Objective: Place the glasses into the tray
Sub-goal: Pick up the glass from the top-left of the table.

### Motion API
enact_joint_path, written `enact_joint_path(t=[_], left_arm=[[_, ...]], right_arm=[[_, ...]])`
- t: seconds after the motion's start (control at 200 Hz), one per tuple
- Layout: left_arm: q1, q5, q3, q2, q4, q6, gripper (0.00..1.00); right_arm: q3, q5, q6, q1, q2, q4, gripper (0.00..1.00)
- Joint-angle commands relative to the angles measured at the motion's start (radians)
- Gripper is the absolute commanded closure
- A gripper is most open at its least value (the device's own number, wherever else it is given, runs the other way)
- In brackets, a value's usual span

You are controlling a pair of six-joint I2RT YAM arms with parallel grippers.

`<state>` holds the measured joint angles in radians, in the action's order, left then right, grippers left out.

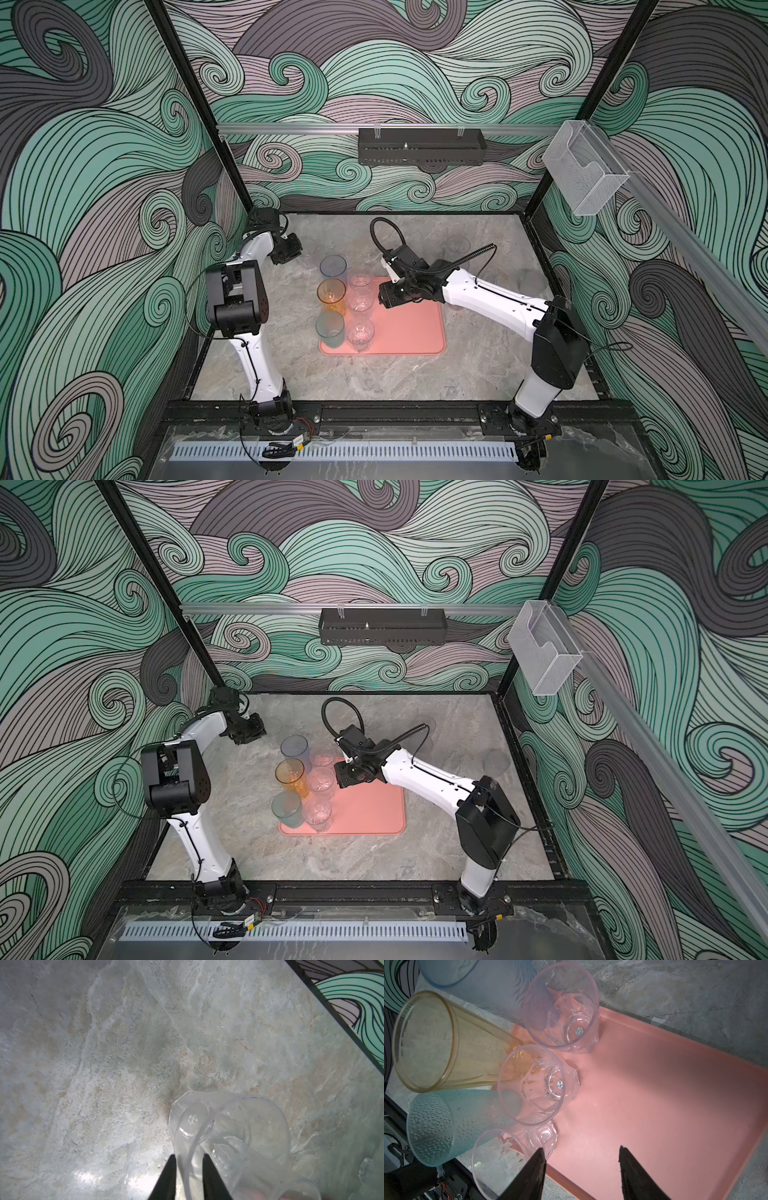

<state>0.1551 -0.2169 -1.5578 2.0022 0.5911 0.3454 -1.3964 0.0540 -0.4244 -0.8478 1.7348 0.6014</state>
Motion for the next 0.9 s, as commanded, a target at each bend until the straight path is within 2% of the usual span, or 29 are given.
enact_joint_path(t=[0.0, 0.486, 0.896], left_arm=[[-0.009, 0.050, -0.039, 0.013, 0.041, -0.022, 0.82], [-0.009, 0.078, 0.001, -0.074, 0.077, -0.025, 1.00], [-0.011, 0.102, -0.001, -0.289, 0.130, -0.012, 1.00]], right_arm=[[0.017, -0.006, -0.006, 0.005, -0.014, -0.003, 0.42], [0.038, -0.013, -0.014, 0.005, -0.033, -0.028, 0.42], [0.045, -0.053, -0.008, 0.008, -0.070, -0.024, 0.42]])
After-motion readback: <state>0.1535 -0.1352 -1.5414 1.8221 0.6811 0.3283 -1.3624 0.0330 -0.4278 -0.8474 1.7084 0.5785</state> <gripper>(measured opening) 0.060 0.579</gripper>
